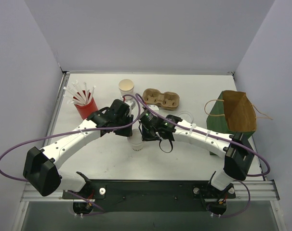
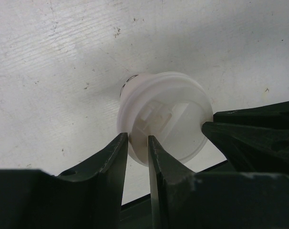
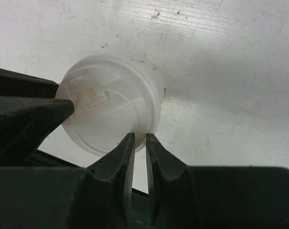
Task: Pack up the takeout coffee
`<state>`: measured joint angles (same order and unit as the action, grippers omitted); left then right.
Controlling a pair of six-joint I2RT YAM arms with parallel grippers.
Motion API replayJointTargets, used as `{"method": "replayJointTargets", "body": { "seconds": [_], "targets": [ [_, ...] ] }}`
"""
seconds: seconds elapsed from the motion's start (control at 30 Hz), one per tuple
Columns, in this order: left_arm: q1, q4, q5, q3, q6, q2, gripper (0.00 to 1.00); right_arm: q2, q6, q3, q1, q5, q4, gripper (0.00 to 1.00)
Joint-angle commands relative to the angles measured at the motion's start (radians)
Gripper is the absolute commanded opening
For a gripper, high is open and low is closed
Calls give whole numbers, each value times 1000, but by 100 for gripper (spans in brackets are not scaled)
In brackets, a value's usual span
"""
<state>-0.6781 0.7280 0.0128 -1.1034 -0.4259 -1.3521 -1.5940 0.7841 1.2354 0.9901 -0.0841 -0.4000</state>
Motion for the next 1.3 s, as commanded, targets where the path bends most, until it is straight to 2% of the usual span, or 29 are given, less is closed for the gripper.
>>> {"method": "replayJointTargets", "body": {
  "seconds": [0.0,0.67,0.73,0.87,1.0,1.27],
  "targets": [
    [3,-44,3,-4,4,8,34,19,6,-21,10,-31,-25,12],
    [17,31,-37,-127,13,68,34,34,-62,170,10,-65,-105,15],
    [17,19,-37,-110,12,65,34,34,-62,162,10,-72,-105,15],
    [20,-56,-34,47,6,27,34,-29,-59,104,5,-59,-71,15],
    [18,-127,-13,131,-8,-19,33,-95,-34,47,5,-14,-16,14],
    [20,-84,-25,67,6,14,33,-61,-25,45,7,-32,-16,13]
  ]
}}
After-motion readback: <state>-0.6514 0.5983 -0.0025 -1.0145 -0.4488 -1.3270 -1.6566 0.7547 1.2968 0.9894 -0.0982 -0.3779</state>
